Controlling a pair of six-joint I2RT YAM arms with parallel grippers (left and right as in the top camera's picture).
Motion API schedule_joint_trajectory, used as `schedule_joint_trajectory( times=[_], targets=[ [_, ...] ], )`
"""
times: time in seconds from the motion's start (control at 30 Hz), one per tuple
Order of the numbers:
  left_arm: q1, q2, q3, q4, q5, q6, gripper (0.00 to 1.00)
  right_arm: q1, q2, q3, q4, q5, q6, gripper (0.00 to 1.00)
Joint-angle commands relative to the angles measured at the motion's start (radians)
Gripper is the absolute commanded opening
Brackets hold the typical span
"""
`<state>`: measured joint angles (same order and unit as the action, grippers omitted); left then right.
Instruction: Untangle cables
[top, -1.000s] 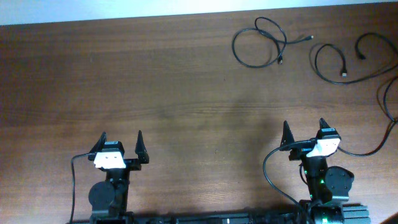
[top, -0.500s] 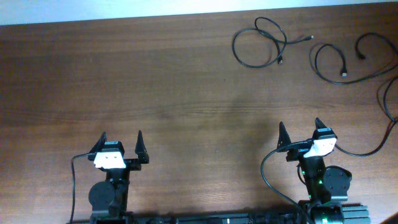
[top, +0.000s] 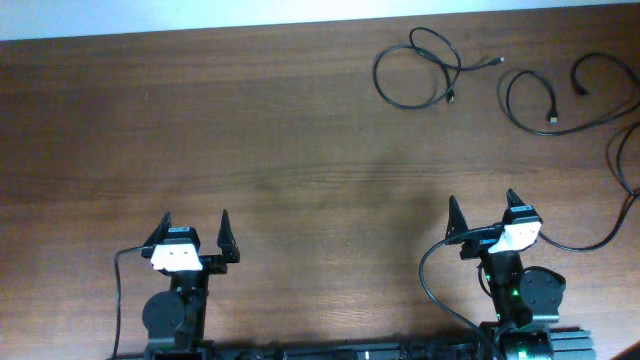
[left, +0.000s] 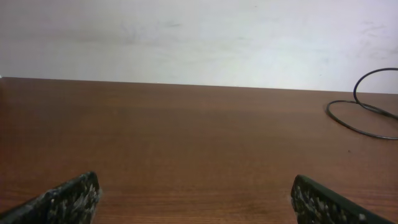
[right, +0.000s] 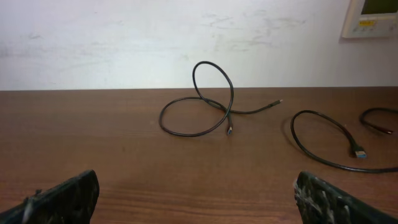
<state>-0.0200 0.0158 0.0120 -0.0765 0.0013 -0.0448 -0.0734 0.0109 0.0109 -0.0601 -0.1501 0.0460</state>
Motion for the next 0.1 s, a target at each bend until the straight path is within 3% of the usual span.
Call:
schedule_joint_trajectory(
  times=[0.0,0.07],
  targets=[
    [0.003,-0.011,-0.003,-0.004,0.021,0.016,0.99,-0.006,-0.006,-0.005,-0.006,0.005,-0.005,0.99],
    [0.003,-0.011,-0.003,-0.004,0.021,0.016,0.99,-0.006,-0.006,-0.005,-0.006,0.005,-0.005,0.99]
  ],
)
